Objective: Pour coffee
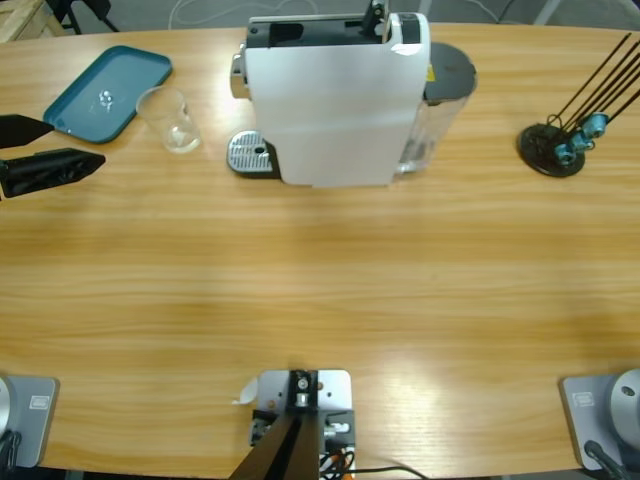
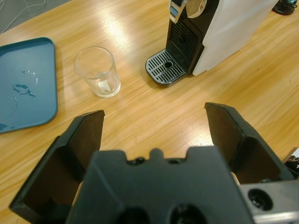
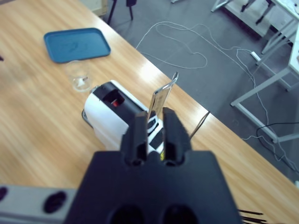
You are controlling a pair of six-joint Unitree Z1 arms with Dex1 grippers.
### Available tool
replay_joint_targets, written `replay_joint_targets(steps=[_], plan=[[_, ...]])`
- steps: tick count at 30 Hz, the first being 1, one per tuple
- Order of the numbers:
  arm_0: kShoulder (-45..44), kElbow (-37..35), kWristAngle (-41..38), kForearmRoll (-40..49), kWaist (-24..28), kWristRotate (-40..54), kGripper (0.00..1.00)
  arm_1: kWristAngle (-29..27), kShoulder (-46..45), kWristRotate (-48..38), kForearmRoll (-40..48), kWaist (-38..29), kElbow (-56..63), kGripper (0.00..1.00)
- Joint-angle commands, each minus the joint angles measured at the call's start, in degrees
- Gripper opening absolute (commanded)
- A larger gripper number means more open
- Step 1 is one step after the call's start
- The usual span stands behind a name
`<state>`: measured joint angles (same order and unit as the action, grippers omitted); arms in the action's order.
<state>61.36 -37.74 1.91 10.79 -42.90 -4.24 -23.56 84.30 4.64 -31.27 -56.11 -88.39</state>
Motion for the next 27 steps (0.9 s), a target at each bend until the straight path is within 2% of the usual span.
replay_joint_targets(steps=[1,4,22,27], plan=[[-0.08,1.92,-0.77,-0.68,-0.43,0.54,0.931,-8.15,3.33,-1.72,7.1,0.56,5.27,0.0],[-0.01,1.88,-0.77,-0.68,-0.43,0.54,0.931,-10.34,5.33,-1.21,8.75,1.42,5.18,0.0],[0.61,1.97,-0.81,-0.68,-0.43,0.54,0.931,-8.41,14.84,-0.51,12.32,2.3,2.42,0.0],[0.85,1.97,-0.86,-0.7,-0.43,0.54,0.931,-8.08,18.1,-0.68,12.23,-0.95,-0.57,0.0]])
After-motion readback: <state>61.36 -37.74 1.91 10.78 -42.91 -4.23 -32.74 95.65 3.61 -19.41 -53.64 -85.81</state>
